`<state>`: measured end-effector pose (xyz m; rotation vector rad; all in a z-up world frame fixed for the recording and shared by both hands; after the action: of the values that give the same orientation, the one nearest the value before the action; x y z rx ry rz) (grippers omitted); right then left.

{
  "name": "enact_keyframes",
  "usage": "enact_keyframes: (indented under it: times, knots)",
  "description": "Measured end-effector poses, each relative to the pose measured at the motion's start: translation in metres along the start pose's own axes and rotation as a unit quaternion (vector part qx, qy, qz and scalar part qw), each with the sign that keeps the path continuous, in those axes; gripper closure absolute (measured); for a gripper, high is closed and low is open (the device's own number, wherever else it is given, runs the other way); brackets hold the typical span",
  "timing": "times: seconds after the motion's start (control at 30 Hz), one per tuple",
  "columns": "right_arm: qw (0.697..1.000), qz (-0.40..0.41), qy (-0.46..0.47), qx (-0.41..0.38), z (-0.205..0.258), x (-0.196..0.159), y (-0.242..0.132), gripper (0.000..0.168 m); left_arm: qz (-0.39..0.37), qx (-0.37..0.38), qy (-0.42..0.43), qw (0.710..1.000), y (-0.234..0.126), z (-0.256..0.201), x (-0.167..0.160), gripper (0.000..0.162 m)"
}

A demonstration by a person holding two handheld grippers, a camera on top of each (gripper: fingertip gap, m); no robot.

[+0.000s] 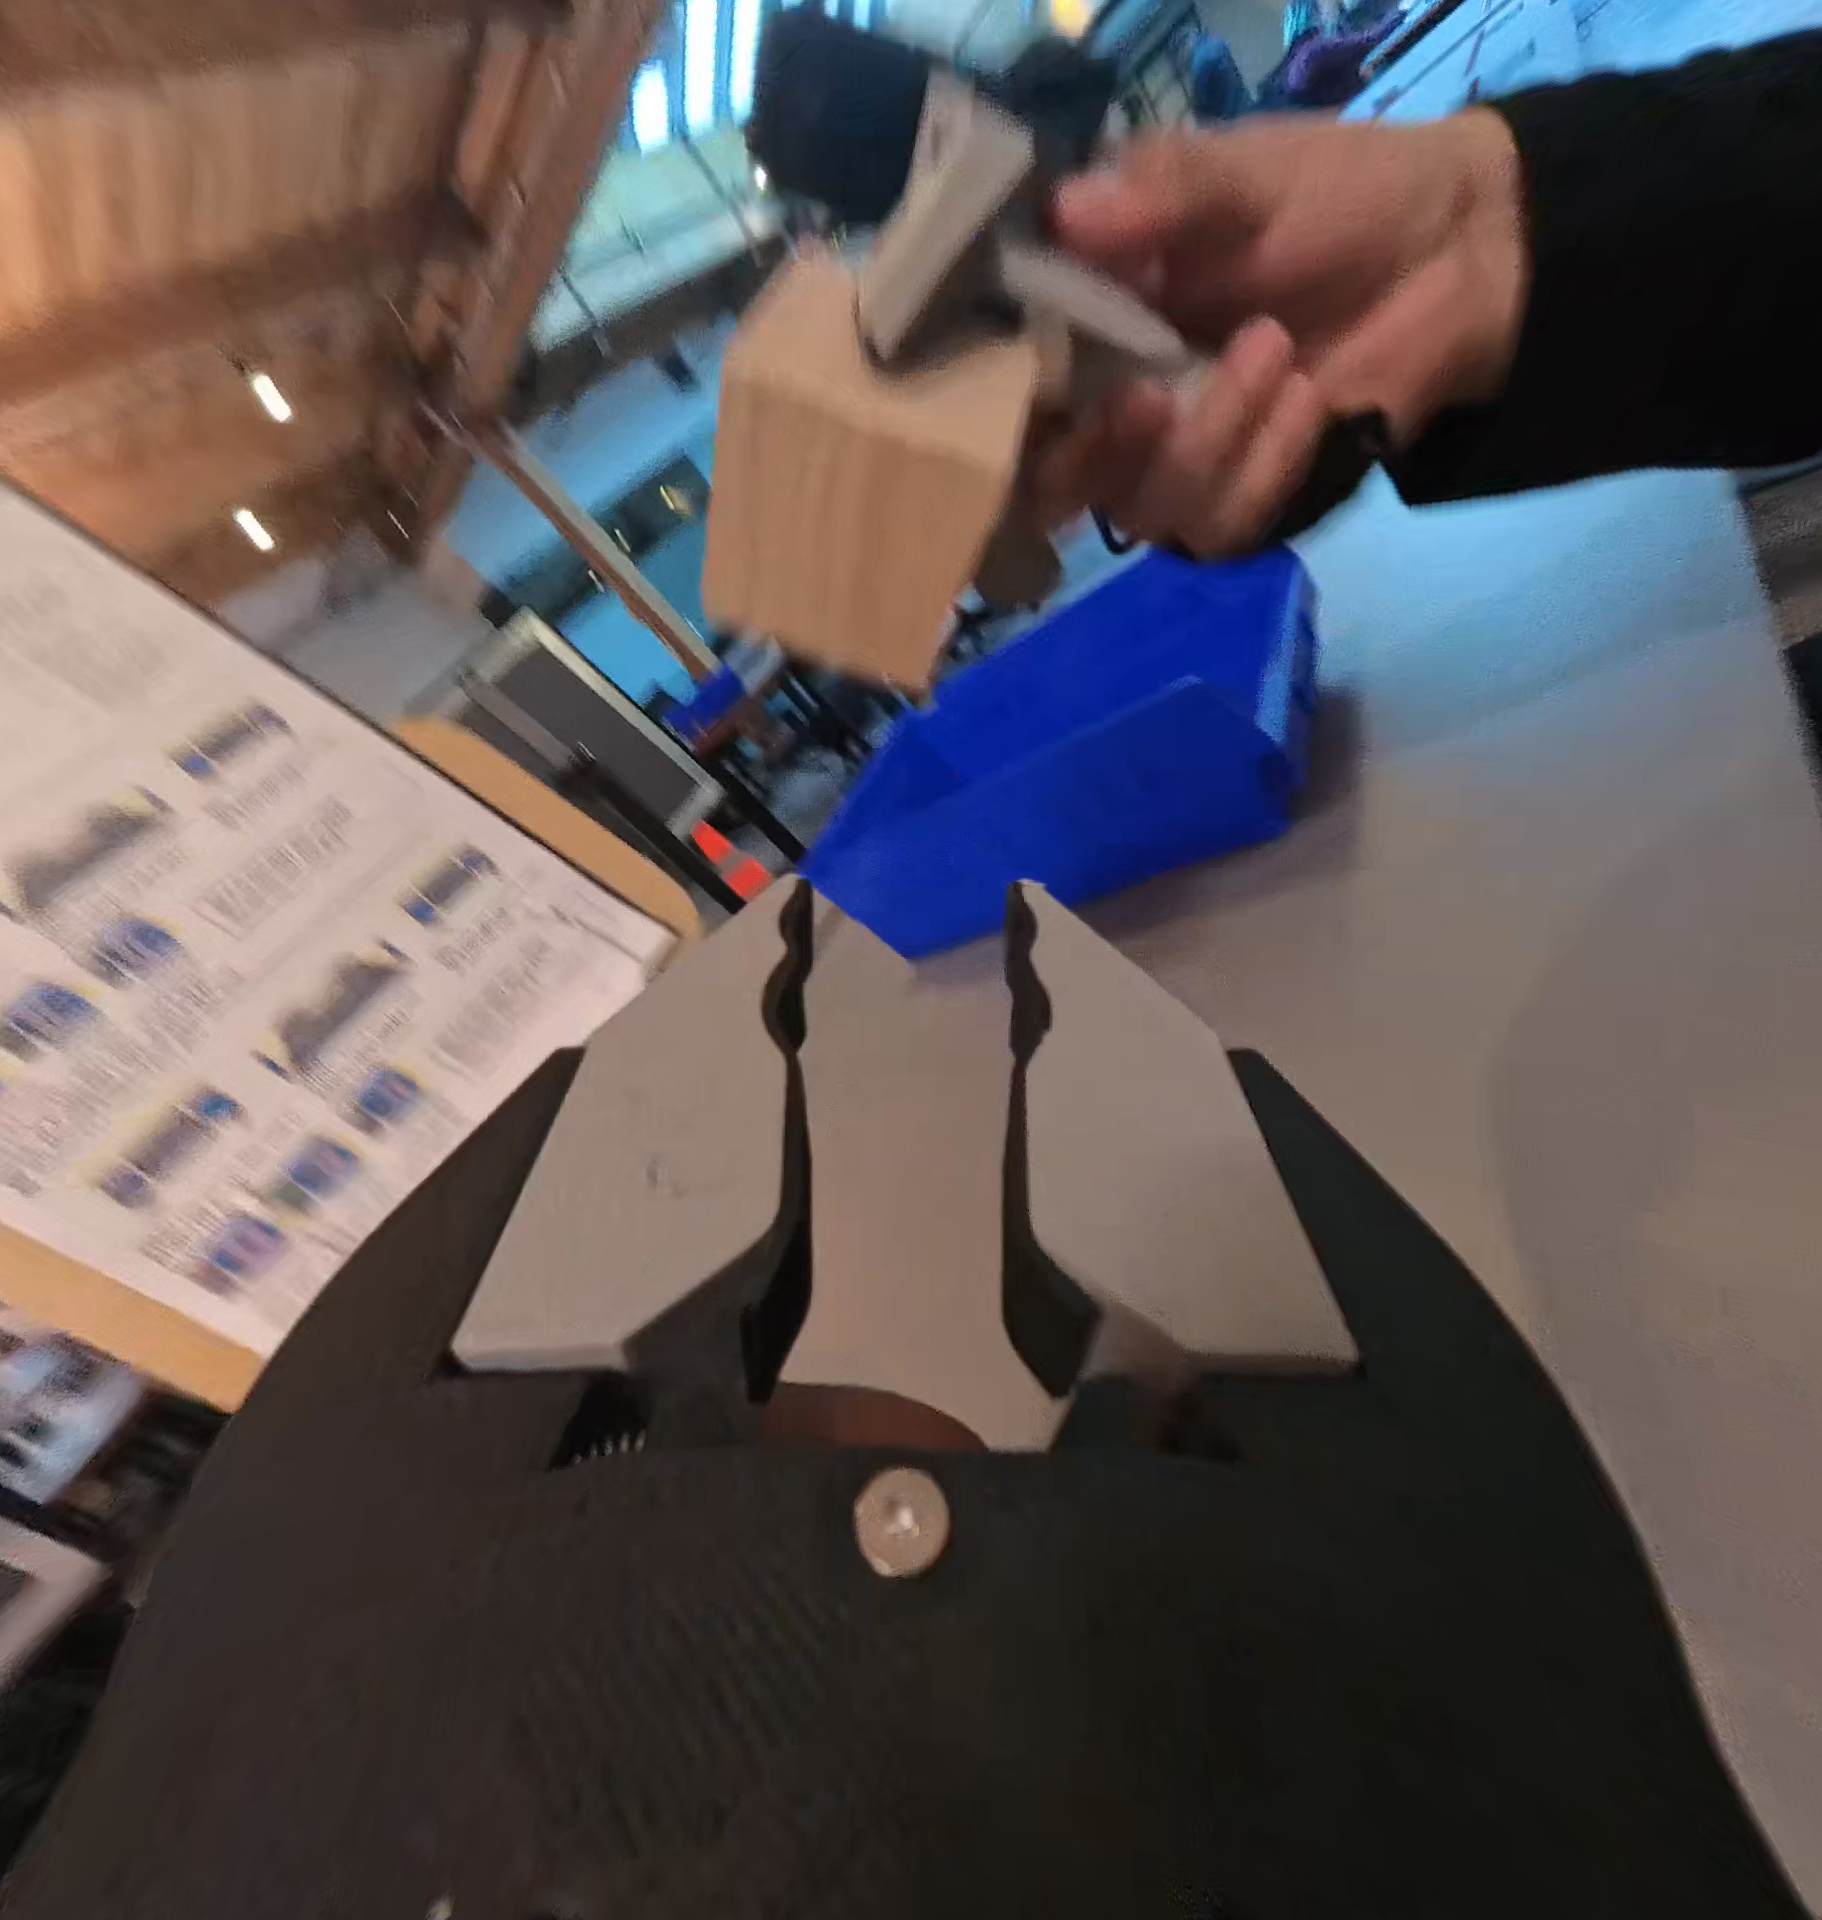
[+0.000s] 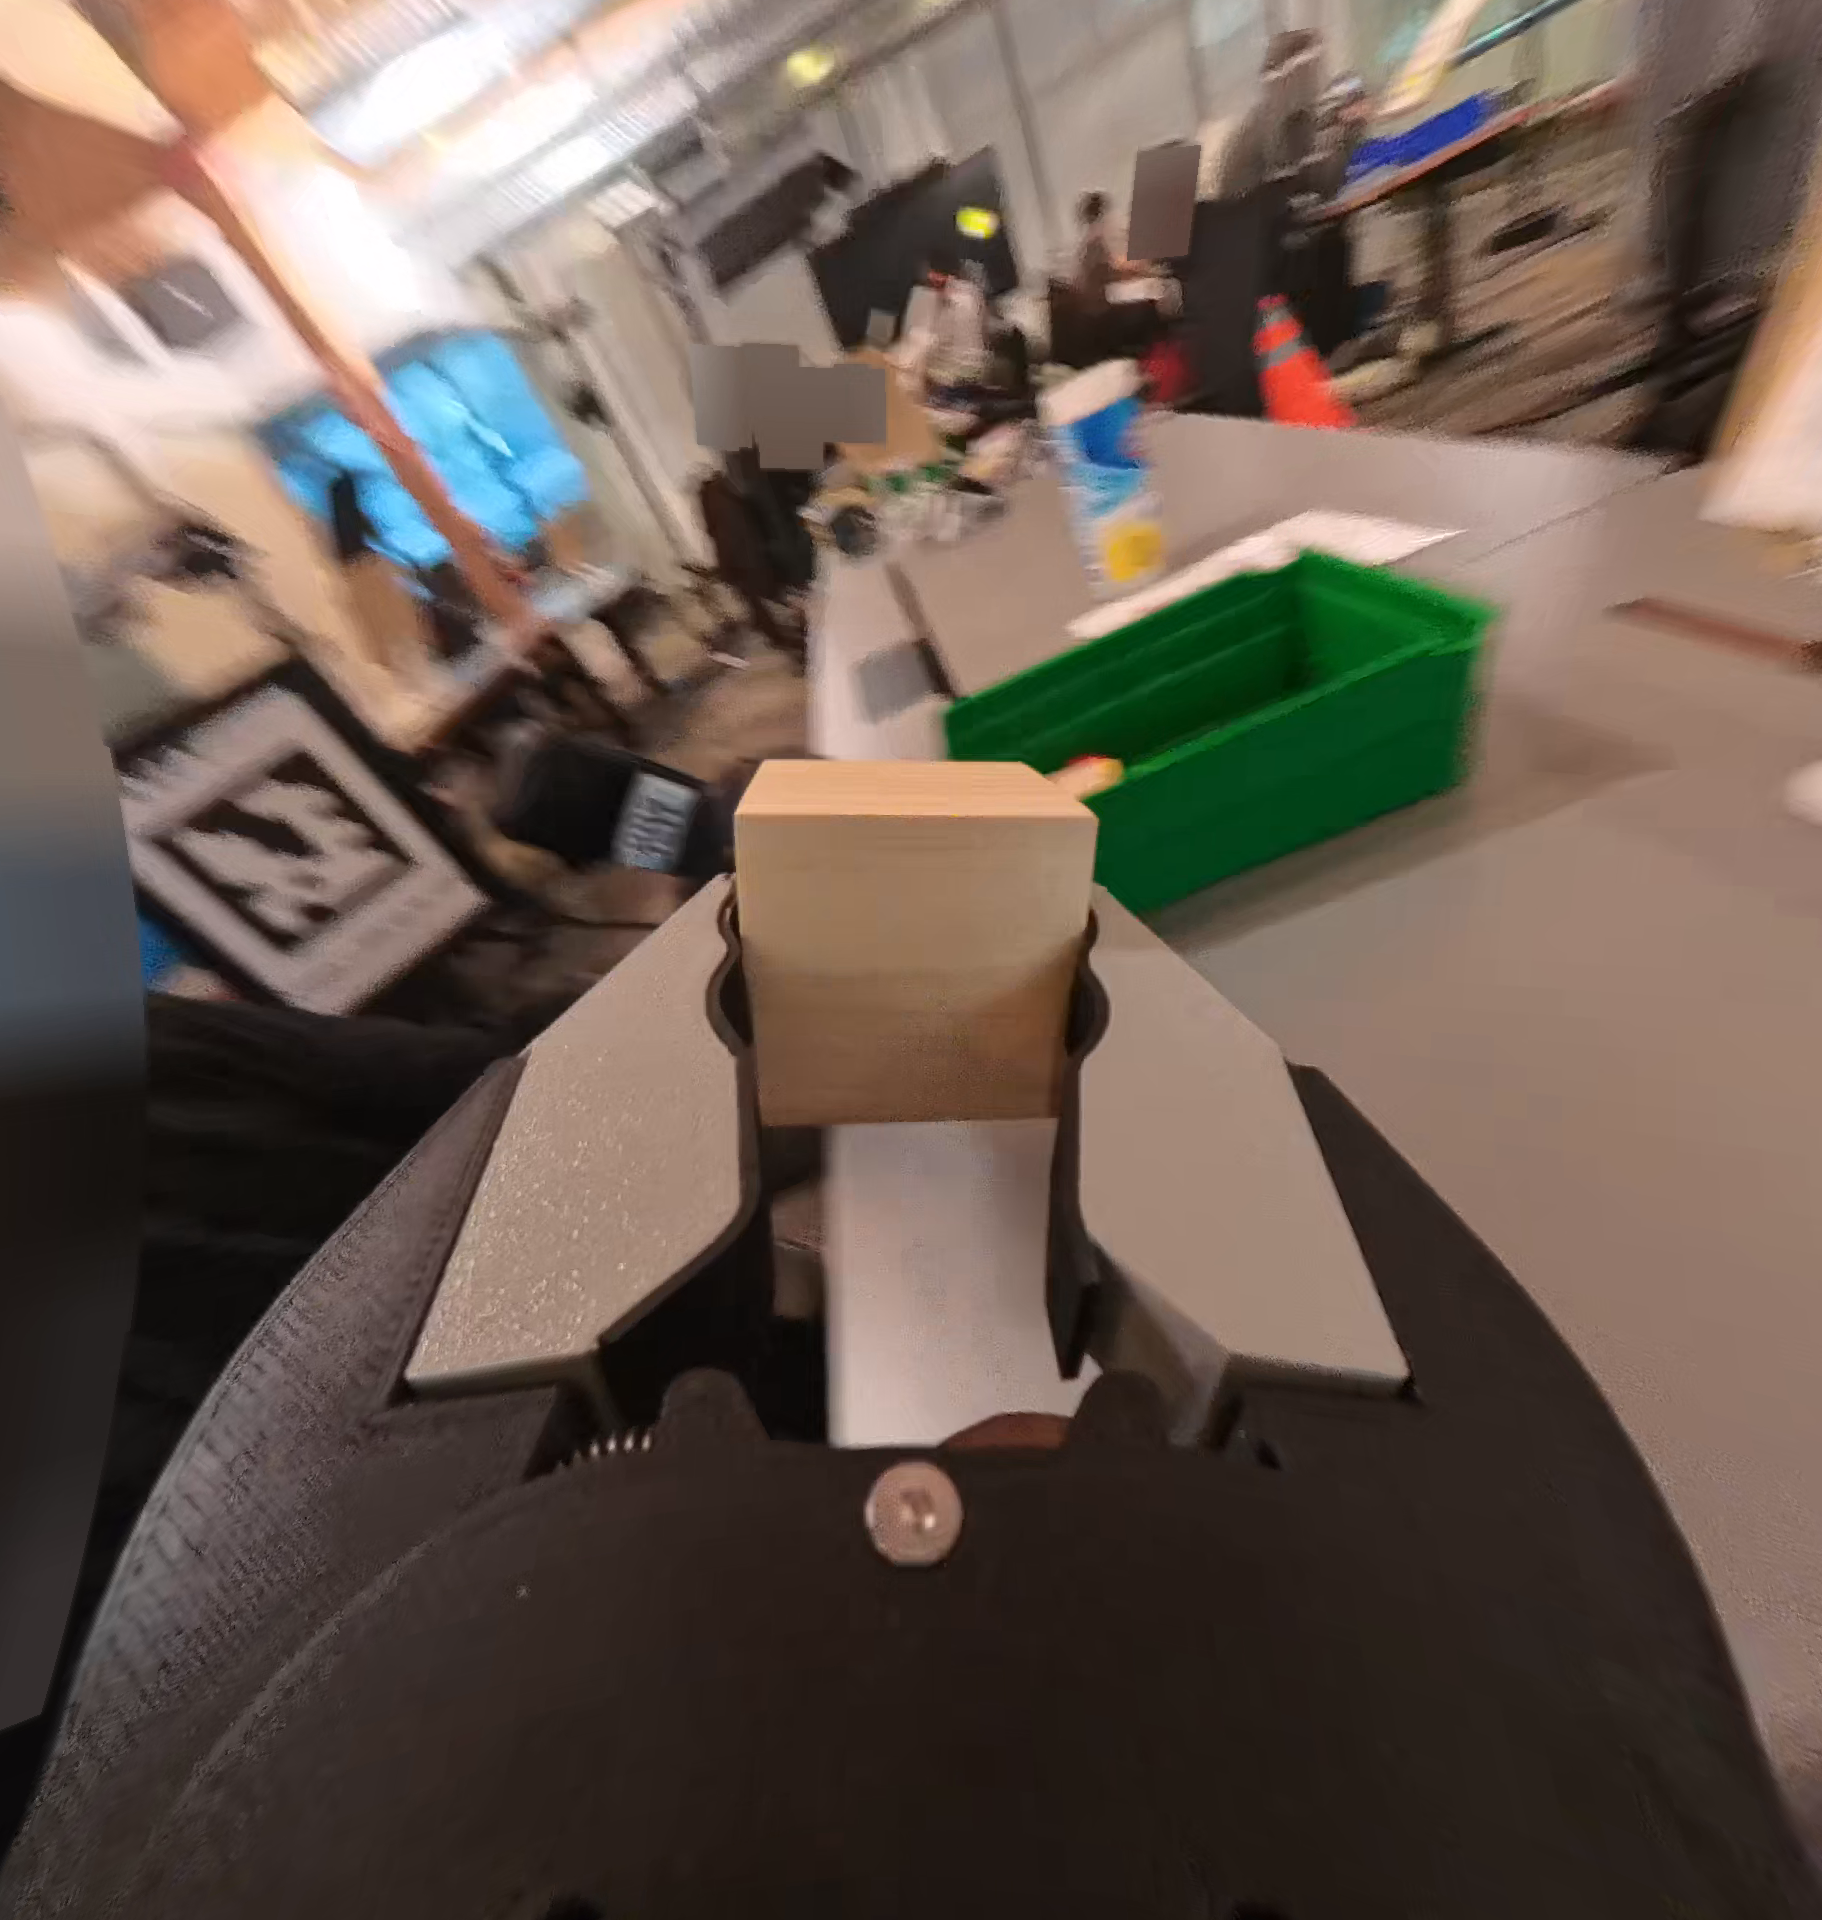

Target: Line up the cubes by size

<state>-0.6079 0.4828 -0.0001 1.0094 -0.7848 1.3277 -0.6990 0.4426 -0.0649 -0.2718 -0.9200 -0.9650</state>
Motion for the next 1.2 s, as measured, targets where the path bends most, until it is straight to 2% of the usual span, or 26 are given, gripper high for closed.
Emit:
enact_keyframes:
  times: [0.07,0.13,0.27,0.37,0.5,0.67,0.77,0.8,0.87,0.93,1.07,1.2]
  knots:
    - [0.988,0.052,-0.112,-0.096,-0.031,0.023,-0.046,0.110,0.039,0.003,-0.087,0.995,-0.014,-0.012,-0.011,0.133]
    - [0.957,0.126,-0.195,-0.175,-0.065,0.032,-0.097,0.110,0.081,-0.006,-0.160,0.984,-0.029,-0.029,-0.025,0.131]
    - [0.882,0.320,-0.252,-0.237,-0.127,0.002,-0.177,0.109,0.084,-0.031,-0.244,0.966,-0.053,-0.054,-0.029,0.129]
    - [0.830,0.435,-0.274,-0.217,-0.165,-0.034,-0.201,0.109,0.087,-0.025,-0.253,0.963,-0.060,-0.063,-0.036,0.133]
    - [0.790,0.515,-0.299,-0.147,-0.198,-0.076,-0.193,0.109,0.100,-0.025,-0.239,0.966,-0.059,-0.076,-0.044,0.132]
    - [0.810,0.516,-0.274,-0.060,-0.203,-0.116,-0.167,0.110,0.160,-0.026,-0.235,0.958,-0.060,-0.088,-0.064,0.132]
    - [0.834,0.486,-0.257,-0.044,-0.202,-0.118,-0.158,0.109,0.160,-0.036,-0.236,0.958,-0.062,-0.094,-0.064,0.133]
    - [0.836,0.488,-0.244,-0.048,-0.204,-0.121,-0.159,0.109,0.161,-0.038,-0.237,0.957,-0.063,-0.095,-0.064,0.133]
    - [0.835,0.498,-0.223,-0.071,-0.211,-0.125,-0.164,0.096,0.161,-0.037,-0.239,0.957,-0.063,-0.095,-0.065,0.133]
    - [0.843,0.495,-0.203,-0.060,-0.208,-0.126,-0.168,0.100,0.163,-0.036,-0.244,0.955,-0.064,-0.097,-0.066,0.132]
    - [0.856,0.464,-0.213,-0.077,-0.202,-0.102,-0.171,0.097,0.166,-0.039,-0.238,0.956,-0.070,-0.097,-0.062,0.129]
    - [0.895,0.370,-0.232,-0.095,-0.170,-0.048,-0.170,0.092,0.168,-0.028,-0.247,0.954,-0.085,-0.078,-0.044,0.120]
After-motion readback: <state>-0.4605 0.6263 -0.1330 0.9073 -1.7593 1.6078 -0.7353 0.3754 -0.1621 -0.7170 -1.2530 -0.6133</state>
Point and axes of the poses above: each gripper's, where its closed fingertips meet, y out along the fingers, x out of its top, z = x × y across the jaws, the point moved 2 cm from there along -y, back along the fingers, and after that the axes turned 14 degrees about -z, right-handed, at the moved point
